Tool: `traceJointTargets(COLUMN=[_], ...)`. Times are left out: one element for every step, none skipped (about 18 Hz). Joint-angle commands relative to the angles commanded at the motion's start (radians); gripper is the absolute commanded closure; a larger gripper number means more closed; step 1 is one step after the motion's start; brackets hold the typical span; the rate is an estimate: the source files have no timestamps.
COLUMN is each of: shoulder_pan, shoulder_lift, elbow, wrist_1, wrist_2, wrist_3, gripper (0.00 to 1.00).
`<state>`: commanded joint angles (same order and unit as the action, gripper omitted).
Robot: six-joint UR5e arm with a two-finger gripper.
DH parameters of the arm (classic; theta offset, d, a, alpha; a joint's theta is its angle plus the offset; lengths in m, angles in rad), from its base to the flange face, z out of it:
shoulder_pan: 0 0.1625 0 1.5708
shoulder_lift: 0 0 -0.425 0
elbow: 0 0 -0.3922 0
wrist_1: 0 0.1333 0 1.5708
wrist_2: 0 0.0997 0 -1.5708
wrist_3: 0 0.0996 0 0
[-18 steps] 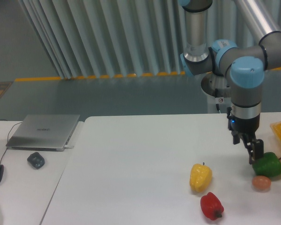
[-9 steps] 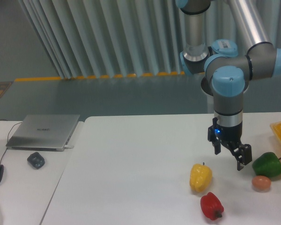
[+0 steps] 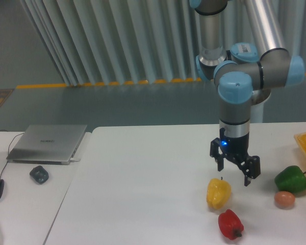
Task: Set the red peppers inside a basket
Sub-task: 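Move the open gripper away from the basket toward the red pepper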
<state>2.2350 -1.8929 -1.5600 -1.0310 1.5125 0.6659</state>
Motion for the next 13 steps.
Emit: traceJointTargets(shoulder_pan=[0.0, 0.0, 0.0, 0.0, 0.0, 0.002, 0.0, 0.0, 0.0, 0.0, 0.0, 0.002, 0.002], shoulder_lift=[-0.002, -0.008, -0.017, -0.023, -0.029, -0.038, -0.047, -0.06, -0.072, -0.084, -0.093, -0.1, -0.109], elbow=[-0.006, -0.006, 0.0, 0.001, 0.005, 0.006, 0.009, 0.017, 0.023, 0.026, 0.035, 0.04, 0.044], wrist_1=[0.02, 0.029, 0.045, 0.055, 0.058, 0.062, 0.063, 0.065, 0.066, 0.071, 0.069, 0.069, 0.069], wrist_2=[0.005, 0.003, 0.002, 0.002, 0.005, 0.009, 0.014, 0.027, 0.052, 0.086, 0.089, 0.091, 0.089], wrist_3=[-0.038, -0.111, -0.199, -0.231, -0.255, -0.291, -0.339, -0.388, -0.425, -0.452, -0.479, -0.52, -0.557], gripper=[0.0, 0.0, 0.0, 0.0, 0.0, 0.0, 0.0, 0.0, 0.0, 0.0, 0.0, 0.0, 0.0])
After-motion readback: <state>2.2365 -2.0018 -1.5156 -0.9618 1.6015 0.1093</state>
